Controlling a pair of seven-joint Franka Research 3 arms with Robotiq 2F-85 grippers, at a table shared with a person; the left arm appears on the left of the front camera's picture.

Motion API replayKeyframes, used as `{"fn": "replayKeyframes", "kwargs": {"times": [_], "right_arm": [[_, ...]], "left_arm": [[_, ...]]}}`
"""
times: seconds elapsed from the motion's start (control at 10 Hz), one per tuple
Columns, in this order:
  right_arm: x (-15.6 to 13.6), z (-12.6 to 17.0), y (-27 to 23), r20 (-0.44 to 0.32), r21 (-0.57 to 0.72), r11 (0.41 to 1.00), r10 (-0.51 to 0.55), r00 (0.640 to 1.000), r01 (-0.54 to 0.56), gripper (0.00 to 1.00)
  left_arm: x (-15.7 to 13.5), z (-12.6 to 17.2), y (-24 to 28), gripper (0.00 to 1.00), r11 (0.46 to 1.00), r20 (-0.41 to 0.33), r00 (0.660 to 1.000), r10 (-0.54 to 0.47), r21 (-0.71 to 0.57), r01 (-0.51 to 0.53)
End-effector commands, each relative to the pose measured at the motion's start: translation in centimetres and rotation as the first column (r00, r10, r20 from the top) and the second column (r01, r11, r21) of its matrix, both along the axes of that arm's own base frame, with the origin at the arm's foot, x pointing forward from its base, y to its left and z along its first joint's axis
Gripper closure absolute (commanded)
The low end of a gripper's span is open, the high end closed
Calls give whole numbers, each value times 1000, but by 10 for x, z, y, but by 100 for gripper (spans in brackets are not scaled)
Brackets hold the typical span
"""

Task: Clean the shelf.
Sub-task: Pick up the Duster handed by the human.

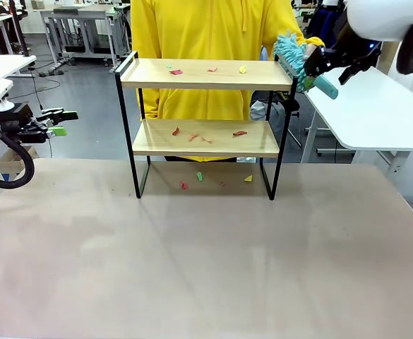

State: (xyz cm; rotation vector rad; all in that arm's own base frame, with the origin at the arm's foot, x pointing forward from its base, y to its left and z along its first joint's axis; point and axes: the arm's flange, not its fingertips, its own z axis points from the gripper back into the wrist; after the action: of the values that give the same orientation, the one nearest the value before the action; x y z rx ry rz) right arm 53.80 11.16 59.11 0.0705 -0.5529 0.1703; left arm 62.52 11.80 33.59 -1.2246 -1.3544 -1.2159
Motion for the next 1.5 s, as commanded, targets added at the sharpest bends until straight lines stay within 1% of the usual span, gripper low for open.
{"fn": "replayKeyframes", "kwargs": {"times": [0.0,0.1,0.2,0.4,0.5,0.6,0.7,1.0,1.1,1.2,1.3,1.4], "right_arm": [[1,-6,5,19,-22,998,-54,998,54,56],[2,-9,4,19,-27,997,-70,997,71,58],[2,-10,4,19,-29,996,-81,997,82,100],[2,-11,3,37,-44,993,-106,994,107,100],[1,-11,3,47,-50,991,-121,992,123,86],[0,-10,4,52,-58,990,-125,991,128,96],[0,-10,4,49,-60,989,-136,990,139,100],[-6,-7,3,37,-88,979,-180,983,183,100],[-5,-9,2,36,-72,975,-206,978,208,100],[-4,-10,1,62,-48,973,-223,973,226,100],[1,-5,-2,24,-60,988,-141,990,143,100],[1,-5,-2,24,-60,988,-141,990,143,100]], "left_arm": [[-1,3,1,0,1000,18,1000,2,-1,-2],[-1,3,1,0,1000,18,1000,2,-1,-2],[-1,3,1,0,1000,18,1000,2,-1,-2],[-1,3,1,0,1000,18,1000,2,-1,-2],[-1,3,1,0,1000,18,1000,2,-1,-2],[-1,3,1,0,1000,18,1000,2,-1,-2],[-1,3,1,0,1000,18,1000,2,-1,-2],[-1,3,1,0,1000,18,1000,2,-1,-2],[-1,3,1,0,1000,18,1000,2,-1,-2],[-1,3,1,0,1000,18,1000,2,-1,-2],[-1,3,1,0,1000,18,1000,2,-1,-2],[-1,3,1,0,1000,18,1000,2,-1,-2]]}}
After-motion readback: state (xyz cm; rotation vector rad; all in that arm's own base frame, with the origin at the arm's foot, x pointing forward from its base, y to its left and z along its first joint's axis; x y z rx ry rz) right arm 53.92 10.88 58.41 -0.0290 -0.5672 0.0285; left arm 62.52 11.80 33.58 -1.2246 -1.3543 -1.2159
